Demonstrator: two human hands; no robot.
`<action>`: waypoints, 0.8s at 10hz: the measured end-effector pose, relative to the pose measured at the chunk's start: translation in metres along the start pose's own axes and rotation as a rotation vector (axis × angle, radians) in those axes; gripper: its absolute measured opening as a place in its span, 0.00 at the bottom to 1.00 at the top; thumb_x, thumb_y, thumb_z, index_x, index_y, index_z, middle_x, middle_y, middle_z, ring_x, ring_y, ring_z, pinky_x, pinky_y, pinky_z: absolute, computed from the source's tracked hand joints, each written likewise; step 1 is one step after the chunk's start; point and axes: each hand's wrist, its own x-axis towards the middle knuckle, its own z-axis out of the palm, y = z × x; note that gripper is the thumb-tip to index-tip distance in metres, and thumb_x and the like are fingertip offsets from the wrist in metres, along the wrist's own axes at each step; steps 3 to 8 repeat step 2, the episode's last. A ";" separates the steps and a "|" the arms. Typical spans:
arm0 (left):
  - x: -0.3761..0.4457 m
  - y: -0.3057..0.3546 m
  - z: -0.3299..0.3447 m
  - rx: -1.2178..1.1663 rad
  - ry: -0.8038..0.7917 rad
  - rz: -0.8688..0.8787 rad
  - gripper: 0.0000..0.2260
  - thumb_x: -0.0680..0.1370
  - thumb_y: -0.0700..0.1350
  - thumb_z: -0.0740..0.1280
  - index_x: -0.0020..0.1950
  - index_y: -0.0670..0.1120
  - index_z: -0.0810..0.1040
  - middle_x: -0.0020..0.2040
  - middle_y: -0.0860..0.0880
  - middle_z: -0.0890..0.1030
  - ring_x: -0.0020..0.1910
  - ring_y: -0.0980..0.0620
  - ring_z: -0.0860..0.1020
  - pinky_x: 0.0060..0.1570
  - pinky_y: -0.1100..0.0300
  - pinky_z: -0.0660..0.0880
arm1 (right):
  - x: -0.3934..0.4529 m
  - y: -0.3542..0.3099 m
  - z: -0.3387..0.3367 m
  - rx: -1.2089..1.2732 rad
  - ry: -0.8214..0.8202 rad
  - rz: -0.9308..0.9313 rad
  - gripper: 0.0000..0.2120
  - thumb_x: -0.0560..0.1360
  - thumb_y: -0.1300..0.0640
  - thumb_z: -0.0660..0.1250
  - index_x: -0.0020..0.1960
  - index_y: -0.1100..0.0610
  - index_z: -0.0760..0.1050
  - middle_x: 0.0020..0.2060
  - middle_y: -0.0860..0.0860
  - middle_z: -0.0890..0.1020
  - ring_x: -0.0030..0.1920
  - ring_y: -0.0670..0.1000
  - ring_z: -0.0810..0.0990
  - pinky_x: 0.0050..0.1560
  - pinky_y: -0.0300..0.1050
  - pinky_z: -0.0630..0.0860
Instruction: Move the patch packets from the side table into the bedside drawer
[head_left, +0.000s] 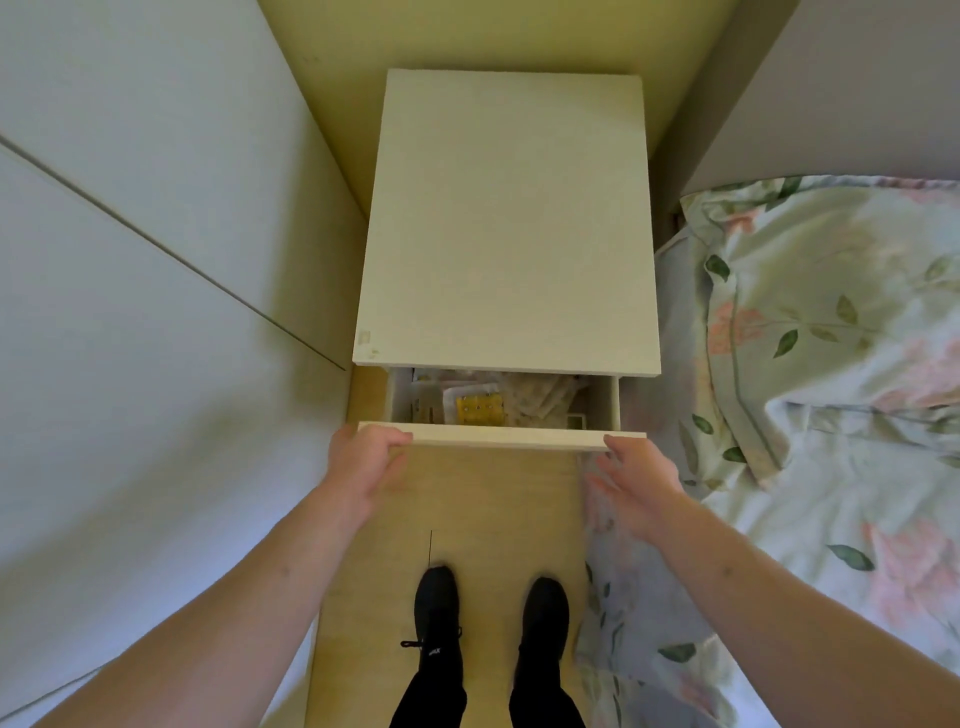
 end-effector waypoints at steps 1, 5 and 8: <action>-0.012 0.018 0.017 0.072 -0.121 0.090 0.42 0.74 0.30 0.69 0.81 0.53 0.53 0.76 0.45 0.66 0.68 0.44 0.73 0.70 0.46 0.71 | -0.001 -0.018 0.019 0.006 -0.062 -0.060 0.16 0.78 0.61 0.68 0.66 0.57 0.72 0.58 0.54 0.79 0.58 0.53 0.78 0.48 0.47 0.79; -0.037 0.017 0.023 0.322 -0.123 0.167 0.41 0.72 0.32 0.67 0.81 0.52 0.57 0.76 0.51 0.68 0.66 0.51 0.73 0.69 0.44 0.71 | -0.012 -0.023 0.031 -0.054 -0.104 -0.149 0.20 0.78 0.62 0.67 0.69 0.59 0.69 0.62 0.54 0.78 0.62 0.53 0.76 0.52 0.50 0.80; -0.037 0.017 0.023 0.322 -0.123 0.167 0.41 0.72 0.32 0.67 0.81 0.52 0.57 0.76 0.51 0.68 0.66 0.51 0.73 0.69 0.44 0.71 | -0.012 -0.023 0.031 -0.054 -0.104 -0.149 0.20 0.78 0.62 0.67 0.69 0.59 0.69 0.62 0.54 0.78 0.62 0.53 0.76 0.52 0.50 0.80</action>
